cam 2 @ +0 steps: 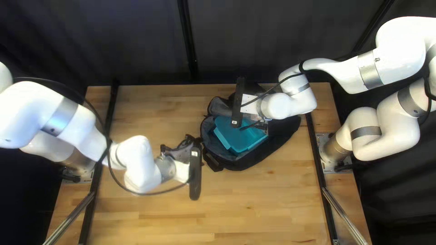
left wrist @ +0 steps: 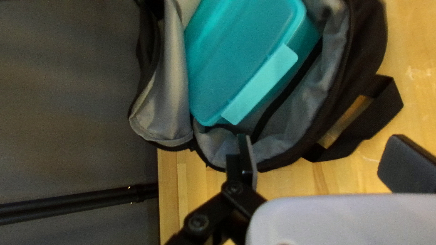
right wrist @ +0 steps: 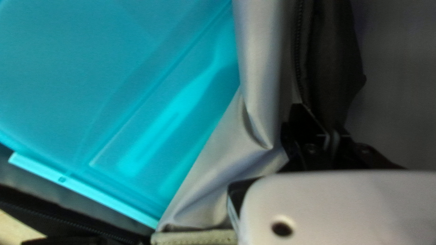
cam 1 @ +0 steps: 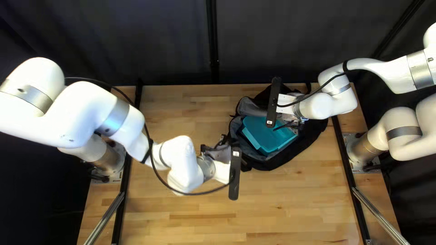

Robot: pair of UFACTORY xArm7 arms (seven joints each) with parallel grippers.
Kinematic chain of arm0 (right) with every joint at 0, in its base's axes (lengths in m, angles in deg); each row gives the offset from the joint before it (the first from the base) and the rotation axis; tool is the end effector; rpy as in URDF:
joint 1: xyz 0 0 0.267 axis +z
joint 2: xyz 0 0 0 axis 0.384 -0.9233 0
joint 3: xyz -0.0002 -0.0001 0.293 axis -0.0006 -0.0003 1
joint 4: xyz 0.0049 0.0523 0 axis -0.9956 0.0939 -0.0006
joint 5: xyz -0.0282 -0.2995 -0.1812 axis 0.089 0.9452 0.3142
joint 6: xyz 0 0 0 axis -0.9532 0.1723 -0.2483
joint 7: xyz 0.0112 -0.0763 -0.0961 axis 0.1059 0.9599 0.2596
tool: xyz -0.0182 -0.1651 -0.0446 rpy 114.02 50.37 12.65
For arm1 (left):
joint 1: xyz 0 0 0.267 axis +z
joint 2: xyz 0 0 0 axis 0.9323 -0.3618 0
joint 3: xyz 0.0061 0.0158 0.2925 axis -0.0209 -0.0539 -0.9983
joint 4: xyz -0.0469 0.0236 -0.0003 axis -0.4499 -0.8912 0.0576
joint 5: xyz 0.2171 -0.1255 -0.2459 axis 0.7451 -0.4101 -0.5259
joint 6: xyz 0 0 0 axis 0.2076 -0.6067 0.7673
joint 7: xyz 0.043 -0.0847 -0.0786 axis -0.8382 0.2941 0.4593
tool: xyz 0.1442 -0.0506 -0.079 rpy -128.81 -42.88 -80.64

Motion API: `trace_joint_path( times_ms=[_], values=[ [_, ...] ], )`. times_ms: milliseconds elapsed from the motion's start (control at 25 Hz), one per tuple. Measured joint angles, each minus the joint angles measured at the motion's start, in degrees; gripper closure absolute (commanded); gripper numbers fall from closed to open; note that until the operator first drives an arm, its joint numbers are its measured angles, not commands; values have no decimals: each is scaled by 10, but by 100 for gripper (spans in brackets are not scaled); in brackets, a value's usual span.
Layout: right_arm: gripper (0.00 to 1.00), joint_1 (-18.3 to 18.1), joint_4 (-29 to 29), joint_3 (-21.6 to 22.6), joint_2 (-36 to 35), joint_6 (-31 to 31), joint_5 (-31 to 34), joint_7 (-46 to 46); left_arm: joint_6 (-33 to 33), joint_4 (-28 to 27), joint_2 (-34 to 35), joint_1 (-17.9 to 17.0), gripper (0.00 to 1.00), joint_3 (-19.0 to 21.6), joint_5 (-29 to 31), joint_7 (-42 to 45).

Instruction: Remove a lunch box from a kids backpack

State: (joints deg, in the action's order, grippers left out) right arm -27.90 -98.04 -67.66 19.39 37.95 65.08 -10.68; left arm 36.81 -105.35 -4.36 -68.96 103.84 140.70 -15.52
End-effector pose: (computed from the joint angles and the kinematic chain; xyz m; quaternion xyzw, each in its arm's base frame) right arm 0.3551 -0.1564 0.1423 0.9589 -0.0536 0.0919 0.2630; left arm 0.5223 -0.0424 0.1336 -0.8952 0.1357 -0.2621 0.3340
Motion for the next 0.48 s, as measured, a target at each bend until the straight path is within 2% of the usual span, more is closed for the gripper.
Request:
trace_joint_path(
  times_ms=[160, 480],
  values=[
    [100, 0, 0, 0, 0, 0, 0, 0, 25, -6, -28, -16, 0, 2, 68, 61],
    [100, 0, 0, 0, 0, 0, 0, 0, 93, -10, -63, -38, 0, -5, 211, 94]
  ],
)
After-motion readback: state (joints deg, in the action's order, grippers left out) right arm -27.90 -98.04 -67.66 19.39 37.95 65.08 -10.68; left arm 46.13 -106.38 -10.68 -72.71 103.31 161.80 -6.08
